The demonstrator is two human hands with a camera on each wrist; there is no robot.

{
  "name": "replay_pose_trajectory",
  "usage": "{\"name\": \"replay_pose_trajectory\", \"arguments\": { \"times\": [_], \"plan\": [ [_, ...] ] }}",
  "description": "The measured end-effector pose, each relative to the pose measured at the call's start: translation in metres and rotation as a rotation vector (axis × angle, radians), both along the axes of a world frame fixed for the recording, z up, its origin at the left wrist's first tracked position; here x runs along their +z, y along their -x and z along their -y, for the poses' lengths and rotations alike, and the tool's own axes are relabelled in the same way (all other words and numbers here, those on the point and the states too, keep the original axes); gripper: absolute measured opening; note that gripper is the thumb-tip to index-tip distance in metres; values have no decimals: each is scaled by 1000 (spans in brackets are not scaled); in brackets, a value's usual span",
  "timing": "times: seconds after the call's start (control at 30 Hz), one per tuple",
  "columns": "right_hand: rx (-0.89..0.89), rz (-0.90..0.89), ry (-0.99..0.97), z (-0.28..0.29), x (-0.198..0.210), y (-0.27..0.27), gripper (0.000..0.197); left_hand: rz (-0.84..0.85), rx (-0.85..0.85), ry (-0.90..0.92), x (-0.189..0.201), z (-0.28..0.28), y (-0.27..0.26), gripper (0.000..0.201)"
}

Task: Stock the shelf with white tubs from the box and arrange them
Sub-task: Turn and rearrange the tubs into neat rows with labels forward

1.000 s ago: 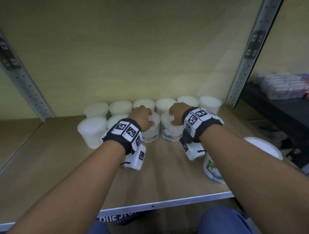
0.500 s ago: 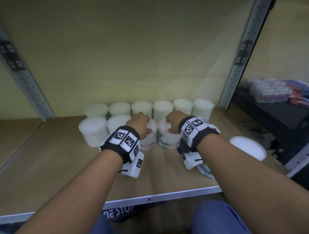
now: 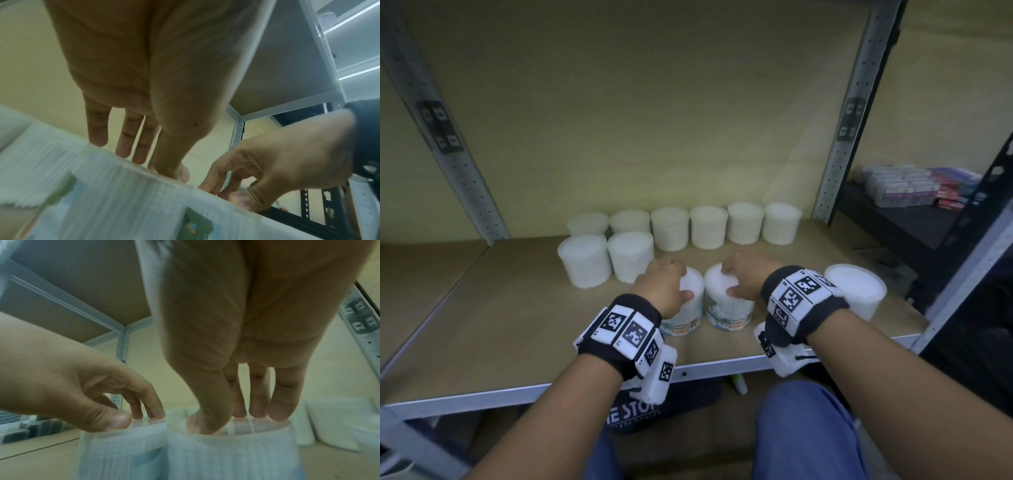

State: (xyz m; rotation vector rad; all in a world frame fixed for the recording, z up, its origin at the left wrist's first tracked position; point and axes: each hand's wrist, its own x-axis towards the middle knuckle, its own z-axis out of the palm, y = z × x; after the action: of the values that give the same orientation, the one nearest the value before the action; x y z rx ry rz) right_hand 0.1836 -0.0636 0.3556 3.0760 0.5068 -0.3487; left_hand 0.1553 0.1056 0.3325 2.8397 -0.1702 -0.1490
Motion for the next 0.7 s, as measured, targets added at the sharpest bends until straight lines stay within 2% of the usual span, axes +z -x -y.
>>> {"name": "replay_pose_trajectory", "arguments": {
  "times": [0.3,0.7],
  "plan": [
    [-36,-42,-95,18,1,26,54,14,-18,-12,3,13,29,51],
    [-99,-52,-173,30,-4,30,55,43,-12,29,1,18,26,53]
  ]
}}
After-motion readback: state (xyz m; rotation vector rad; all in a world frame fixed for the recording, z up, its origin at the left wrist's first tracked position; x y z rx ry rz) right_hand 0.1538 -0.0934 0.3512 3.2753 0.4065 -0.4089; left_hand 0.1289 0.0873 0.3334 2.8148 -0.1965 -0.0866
